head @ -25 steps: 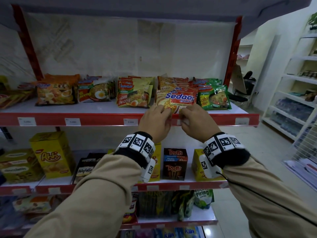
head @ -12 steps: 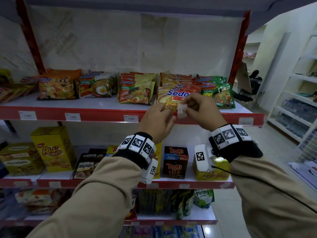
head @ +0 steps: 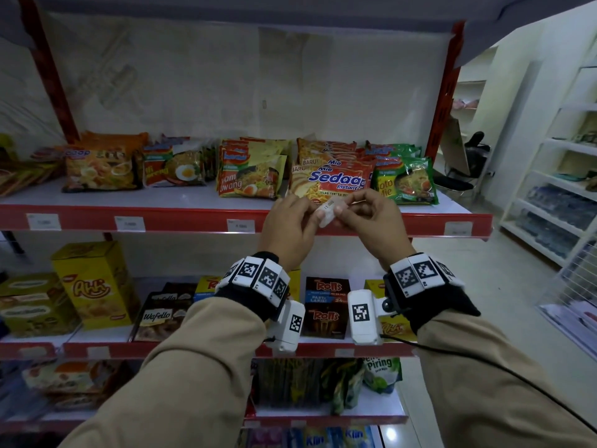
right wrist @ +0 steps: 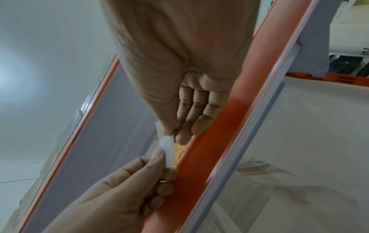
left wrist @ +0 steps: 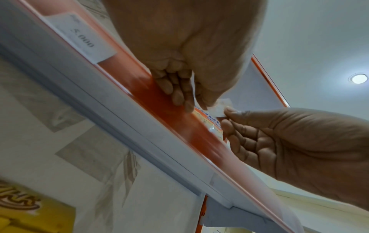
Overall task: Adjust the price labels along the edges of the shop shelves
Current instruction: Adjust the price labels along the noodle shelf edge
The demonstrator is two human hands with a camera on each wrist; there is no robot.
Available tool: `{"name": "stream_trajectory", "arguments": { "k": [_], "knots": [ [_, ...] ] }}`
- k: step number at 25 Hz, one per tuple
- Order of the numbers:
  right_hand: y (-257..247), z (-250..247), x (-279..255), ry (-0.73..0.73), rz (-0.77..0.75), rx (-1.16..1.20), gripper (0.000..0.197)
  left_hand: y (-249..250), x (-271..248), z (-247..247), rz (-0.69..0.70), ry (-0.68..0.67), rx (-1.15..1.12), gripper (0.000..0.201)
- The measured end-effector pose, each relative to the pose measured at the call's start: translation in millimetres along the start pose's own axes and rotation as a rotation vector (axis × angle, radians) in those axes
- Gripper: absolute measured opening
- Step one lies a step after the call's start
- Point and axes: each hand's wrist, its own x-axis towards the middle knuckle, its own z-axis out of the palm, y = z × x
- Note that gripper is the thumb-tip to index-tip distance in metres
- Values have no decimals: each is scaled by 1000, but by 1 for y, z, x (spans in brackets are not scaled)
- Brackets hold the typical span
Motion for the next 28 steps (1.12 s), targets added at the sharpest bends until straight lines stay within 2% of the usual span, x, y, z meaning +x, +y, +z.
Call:
{"name": "stream_trajectory", "arguments": {
  "k": [6, 14, 17, 20, 22, 28],
  "knots": [
    [-2, -4, 1, -113, -19, -104, 27, 2, -1, -3, 6, -17, 6, 26],
    [1, -9, -1, -139, -6, -249, 13, -2, -1, -3, 19, -30, 21, 25],
    [-4, -16, 2, -83, -169, -354, 16, -4, -1, -1, 52, -32, 63, 24],
    [-14, -13, 9, -186, -390, -652, 19, -5, -2, 0, 84, -25, 104, 24],
    [-17, -10, 13, -228, -413, -805, 12, -6, -3, 1, 110, -24, 122, 24],
    [-7, -17, 15, -129, -319, -642, 8, -7, -6, 2, 71, 21, 39, 27]
  ]
}}
